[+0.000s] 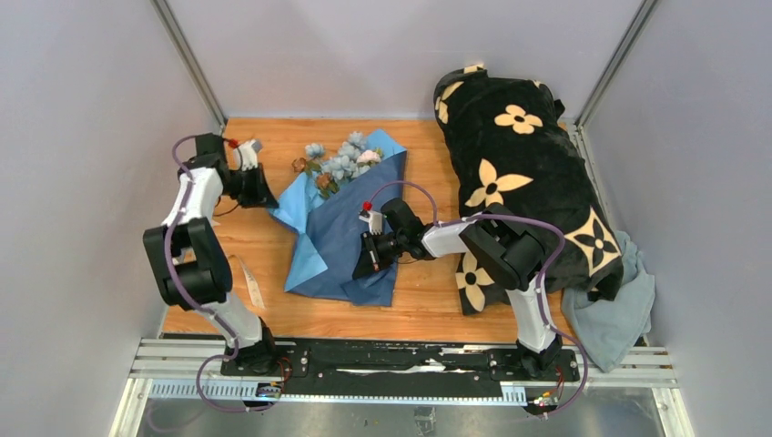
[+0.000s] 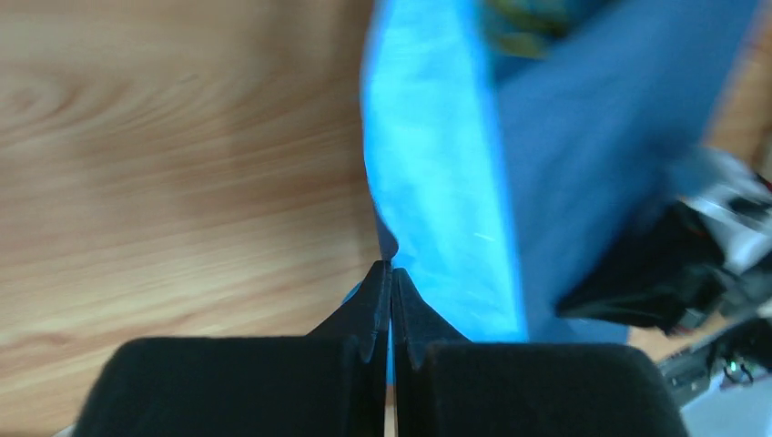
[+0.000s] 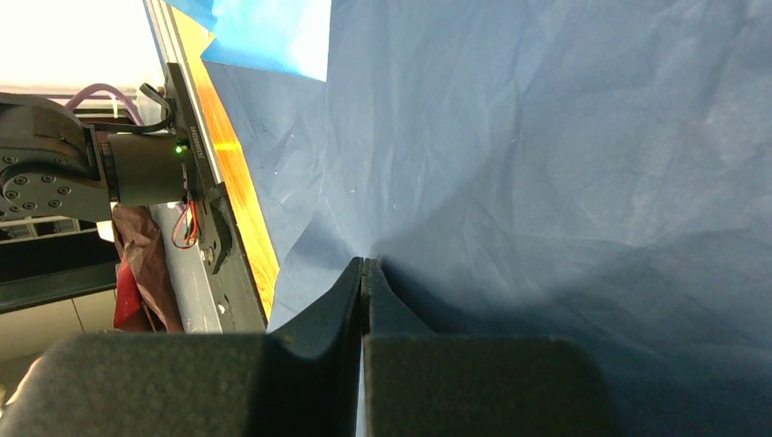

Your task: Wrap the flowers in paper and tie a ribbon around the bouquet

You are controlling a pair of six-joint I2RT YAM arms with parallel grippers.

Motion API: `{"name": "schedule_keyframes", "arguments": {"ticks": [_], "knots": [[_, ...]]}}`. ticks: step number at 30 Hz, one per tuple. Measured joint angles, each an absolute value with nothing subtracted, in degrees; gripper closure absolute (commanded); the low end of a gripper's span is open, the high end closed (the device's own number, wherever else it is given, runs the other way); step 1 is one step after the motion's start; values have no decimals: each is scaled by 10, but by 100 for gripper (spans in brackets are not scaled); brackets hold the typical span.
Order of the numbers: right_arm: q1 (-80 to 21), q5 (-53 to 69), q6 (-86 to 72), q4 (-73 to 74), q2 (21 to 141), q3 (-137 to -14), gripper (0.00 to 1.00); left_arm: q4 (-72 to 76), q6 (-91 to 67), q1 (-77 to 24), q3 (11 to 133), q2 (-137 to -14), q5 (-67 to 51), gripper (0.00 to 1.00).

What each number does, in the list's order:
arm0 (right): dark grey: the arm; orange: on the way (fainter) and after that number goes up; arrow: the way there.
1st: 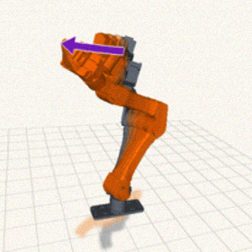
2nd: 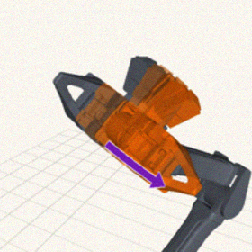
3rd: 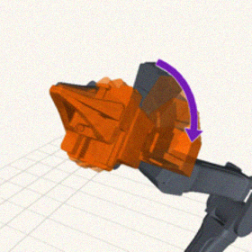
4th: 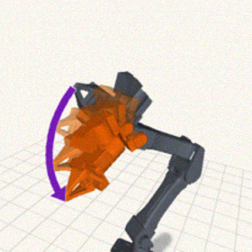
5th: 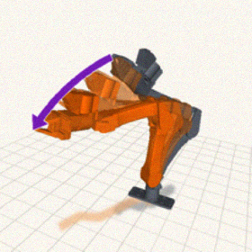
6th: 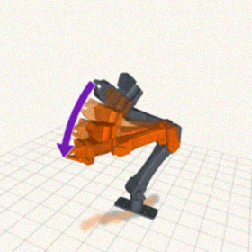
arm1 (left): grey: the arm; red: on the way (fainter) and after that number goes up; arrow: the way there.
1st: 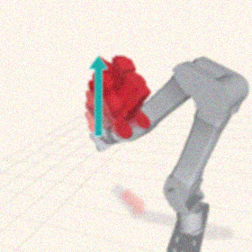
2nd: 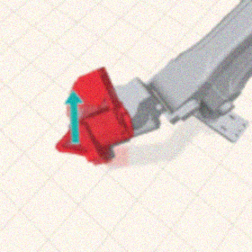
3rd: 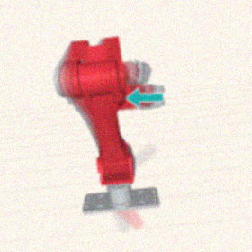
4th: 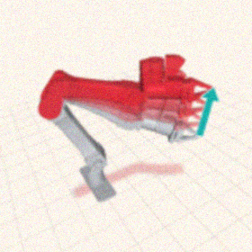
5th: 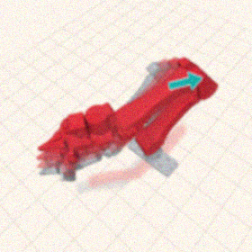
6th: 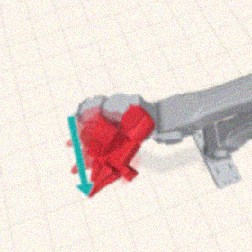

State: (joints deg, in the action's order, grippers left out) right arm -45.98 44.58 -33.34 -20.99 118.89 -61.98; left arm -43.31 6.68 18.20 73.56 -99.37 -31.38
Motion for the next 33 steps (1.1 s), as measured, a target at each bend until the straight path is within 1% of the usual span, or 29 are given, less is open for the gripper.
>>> {"name": "schedule_keyframes", "arguments": {"ticks": [2, 6, 7, 11, 14, 15, 16, 17, 18, 19, 21, 22, 23, 26, 29, 33], "knots": [[-460, 446, -334, -210, 1189, -620, 100, -445, 67, 147, 742, -950, -343, 100], [-458, 446, -338, -212, 1190, -621, 100, -456, 60, 7, 789, -884, -397, 100], [-458, 446, -340, -215, 1191, -621, 100, -459, 56, -45, 814, -881, -410, 100], [-458, 439, -351, -230, 1191, -619, 100, -436, 31, -165, 880, -912, -443, 100], [-456, 420, -368, -268, 1187, -603, 100, -396, -9, -197, 925, -977, -447, 100], [-456, 414, -370, -270, 1186, -602, 100, -397, -12, -196, 941, -998, -442, 98], [-456, 403, -373, -270, 1184, -602, 100, -402, -13, -190, 957, -1020, -436, 85], [-456, 393, -376, -271, 1183, -602, 100, -410, -10, -174, 969, -1040, -427, 61], [-456, 387, -380, -272, 1182, -602, 100, -415, -12, -152, 967, -1046, -417, 48], [-455, 383, -383, -274, 1182, -602, 100, -416, -10, -124, 956, -1044, -413, 27], [-455, 380, -391, -277, 1185, -603, 100, -413, -16, -23, 906, -1015, -395, 6], [-454, 380, -395, -279, 1186, -604, 100, -400, -14, 25, 878, -999, -383, 1], [-454, 382, -401, -287, 1191, -606, 100, -388, -20, 101, 831, -971, -359, 0], [-454, 385, -408, -299, 1199, -609, 100, -375, -5, 237, 739, -922, -302, 0], [-454, 385, -410, -305, 1200, -610, 100, -367, 3, 267, 678, -915, -289, 0], [-454, 385, -410, -305, 1200, -609, 100, -338, 4, 291, 623, -960, -306, 0]]}}
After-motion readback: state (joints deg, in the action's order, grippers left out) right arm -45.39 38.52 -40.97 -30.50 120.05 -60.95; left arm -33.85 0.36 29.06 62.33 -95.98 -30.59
